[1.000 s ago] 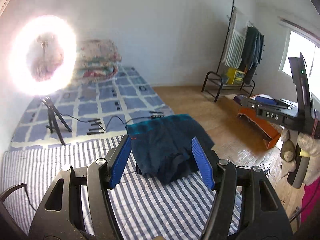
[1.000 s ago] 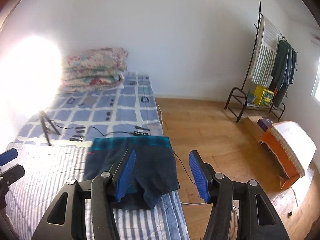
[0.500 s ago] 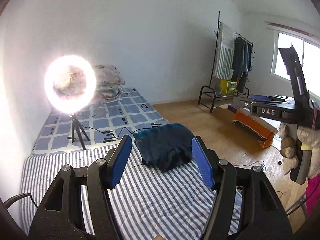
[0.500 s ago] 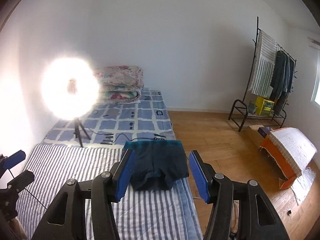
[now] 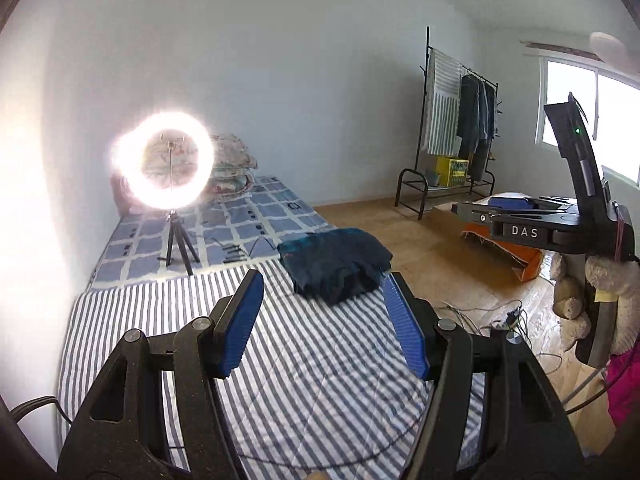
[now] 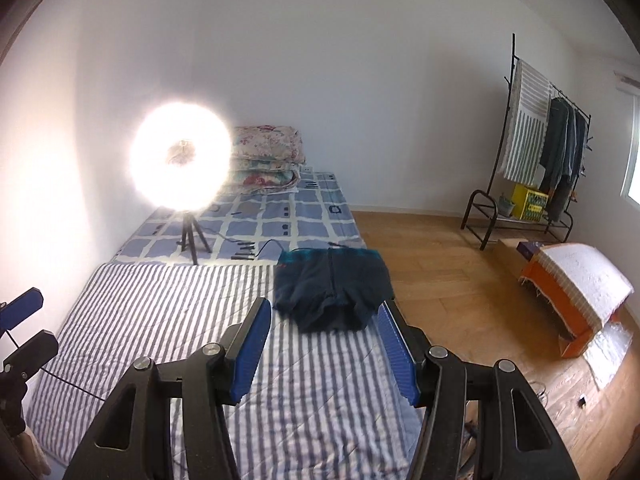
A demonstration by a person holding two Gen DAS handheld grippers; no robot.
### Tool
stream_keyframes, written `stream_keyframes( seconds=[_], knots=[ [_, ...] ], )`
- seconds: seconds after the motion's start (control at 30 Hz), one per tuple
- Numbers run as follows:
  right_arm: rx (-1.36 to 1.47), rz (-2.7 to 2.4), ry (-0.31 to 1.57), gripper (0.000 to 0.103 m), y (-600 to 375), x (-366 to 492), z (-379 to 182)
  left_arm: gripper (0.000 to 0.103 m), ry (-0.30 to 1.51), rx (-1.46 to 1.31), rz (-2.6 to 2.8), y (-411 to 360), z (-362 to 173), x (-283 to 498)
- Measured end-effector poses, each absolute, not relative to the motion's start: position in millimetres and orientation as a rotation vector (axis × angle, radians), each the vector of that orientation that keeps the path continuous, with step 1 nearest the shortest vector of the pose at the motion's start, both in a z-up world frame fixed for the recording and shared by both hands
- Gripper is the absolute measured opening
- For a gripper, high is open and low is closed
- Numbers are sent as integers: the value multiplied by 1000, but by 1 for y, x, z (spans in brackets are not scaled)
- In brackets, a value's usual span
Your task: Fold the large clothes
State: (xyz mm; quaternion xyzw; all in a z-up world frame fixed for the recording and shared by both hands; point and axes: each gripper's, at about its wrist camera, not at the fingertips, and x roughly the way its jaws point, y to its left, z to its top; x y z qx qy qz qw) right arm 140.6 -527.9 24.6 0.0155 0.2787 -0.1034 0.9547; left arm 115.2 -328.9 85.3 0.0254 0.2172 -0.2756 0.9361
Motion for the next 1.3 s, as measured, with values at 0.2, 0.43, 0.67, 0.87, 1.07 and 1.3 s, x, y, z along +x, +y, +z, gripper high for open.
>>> stream_keyframes(
  seconds=[0.2,0.43,0.67,0.87,1.07,1.3],
  knots=[
    [23,-205,544,58,-502,117,-1,65,450,61,-558,-314,64,92],
    [53,-198,560,59,-492,101,-37,65,480,87,-574,-313,45,80],
    [64,-207,555,70,-491,100,-57,65,506,83,-567,-313,34,79],
    [62,-204,554,85,-485,105,-67,79,506,78,-562,-316,27,83],
    [70,-223,557,93,-486,106,-77,86,498,95,-568,-318,23,82],
    [96,-229,539,103,-487,106,-81,88,503,90,-565,-318,15,87]
  ],
)
